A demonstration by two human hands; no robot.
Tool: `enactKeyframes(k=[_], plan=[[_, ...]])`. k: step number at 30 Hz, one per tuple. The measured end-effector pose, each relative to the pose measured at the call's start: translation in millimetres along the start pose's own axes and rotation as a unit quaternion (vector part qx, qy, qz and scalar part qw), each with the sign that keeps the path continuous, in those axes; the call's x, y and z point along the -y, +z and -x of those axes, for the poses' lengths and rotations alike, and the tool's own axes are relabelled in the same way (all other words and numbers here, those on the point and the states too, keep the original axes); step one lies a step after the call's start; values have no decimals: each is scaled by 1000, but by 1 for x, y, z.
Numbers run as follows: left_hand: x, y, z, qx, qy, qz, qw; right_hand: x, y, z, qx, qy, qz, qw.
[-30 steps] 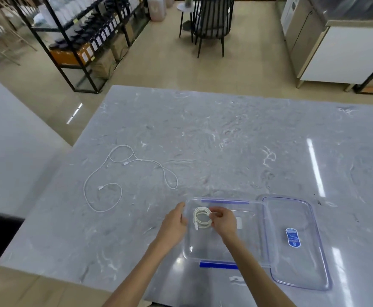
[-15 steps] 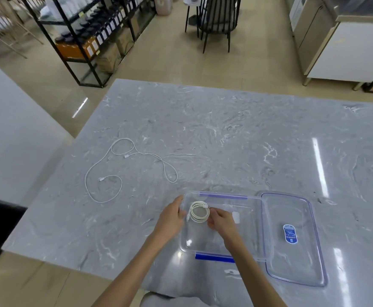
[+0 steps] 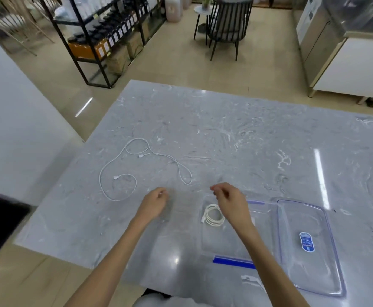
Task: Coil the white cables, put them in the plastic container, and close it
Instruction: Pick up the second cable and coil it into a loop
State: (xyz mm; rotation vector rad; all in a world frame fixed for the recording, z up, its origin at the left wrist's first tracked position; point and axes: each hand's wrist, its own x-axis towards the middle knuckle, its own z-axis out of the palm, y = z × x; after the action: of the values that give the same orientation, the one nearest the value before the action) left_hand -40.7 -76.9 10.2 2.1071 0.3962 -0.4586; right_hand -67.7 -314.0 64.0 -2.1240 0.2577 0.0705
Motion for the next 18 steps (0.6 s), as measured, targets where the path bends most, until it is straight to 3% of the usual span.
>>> enactKeyframes(k=[7,11,14,18], plan=[[54,-111,-42,-118,-94,-38,988,84,153,-42,117,-106,136,978],[79,-140,-50,-94,-140,-42,985,100,231,-57,165,-96,198,961],[85,-154,-60,-98,-101,-58,988,104,268,-68,155,-58,225,960],[85,-163,-82,-104,38,-132,985,100,293,-78,130,-6,267,955]])
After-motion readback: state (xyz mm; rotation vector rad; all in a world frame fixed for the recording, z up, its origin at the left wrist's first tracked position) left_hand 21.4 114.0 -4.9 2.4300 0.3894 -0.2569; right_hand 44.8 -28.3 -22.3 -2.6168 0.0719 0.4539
